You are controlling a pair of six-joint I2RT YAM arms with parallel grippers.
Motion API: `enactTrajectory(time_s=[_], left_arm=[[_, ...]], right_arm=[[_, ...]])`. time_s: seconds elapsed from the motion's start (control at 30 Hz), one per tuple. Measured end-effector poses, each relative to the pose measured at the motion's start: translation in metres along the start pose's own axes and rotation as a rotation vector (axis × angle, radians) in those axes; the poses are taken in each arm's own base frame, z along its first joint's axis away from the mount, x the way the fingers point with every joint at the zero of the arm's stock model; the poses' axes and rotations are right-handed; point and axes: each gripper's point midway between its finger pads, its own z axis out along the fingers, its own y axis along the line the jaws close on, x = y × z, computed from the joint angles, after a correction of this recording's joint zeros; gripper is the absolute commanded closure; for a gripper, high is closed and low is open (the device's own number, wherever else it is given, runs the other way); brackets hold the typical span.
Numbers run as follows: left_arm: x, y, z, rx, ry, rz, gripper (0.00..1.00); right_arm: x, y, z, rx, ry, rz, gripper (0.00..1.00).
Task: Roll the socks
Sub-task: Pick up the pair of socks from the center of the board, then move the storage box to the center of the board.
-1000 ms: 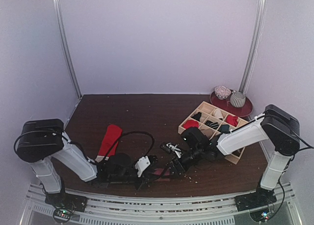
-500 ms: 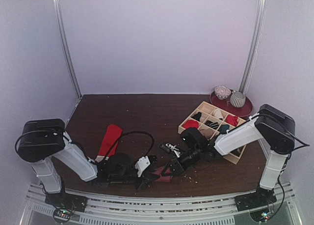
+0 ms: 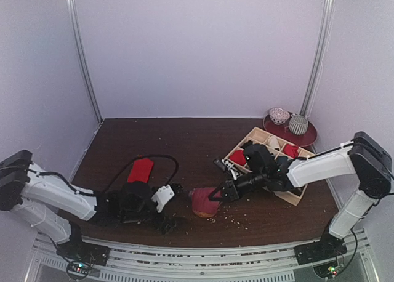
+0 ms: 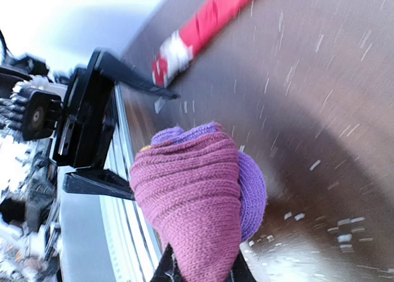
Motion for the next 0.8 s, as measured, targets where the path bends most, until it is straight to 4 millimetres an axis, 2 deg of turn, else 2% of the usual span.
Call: enactTrajectory(time_s=[0.17, 0.3, 0.43, 0.57, 0.67, 0.8], left_arm=[[-0.046, 0.035, -0.048, -0.157, -0.135, -0.043, 0.02], [-0.064, 0.065, -0.075, -0.26, -0.206, -0.098, 0.02], [-0.075, 0.09, -0.092, -0.316, -0.259, -0.152, 0.02], [-0.086, 0.101, -0.096, -0.334, -0.265, -0.172, 0.02], [-0.099, 0.103, -0.097, -0.335, -0.277, -0.179, 0.02], [-0.112, 0.108, -0.096, -0.356, -0.287, -0.175, 0.02]], right_arm=[[-0.063, 0.004, -0.061, 0.105, -0.21, -0.077, 1.0], [-0.101, -0.02, -0.118, 0.245, -0.359, -0.091, 1.0], [-0.112, -0.058, -0.162, 0.398, -0.436, -0.057, 1.0], [-0.113, -0.097, -0.202, 0.577, -0.487, -0.011, 1.0], [-0.116, -0.114, -0.231, 0.717, -0.529, -0.003, 1.0], [-0.124, -0.122, -0.271, 0.903, -0.6, -0.028, 1.0]])
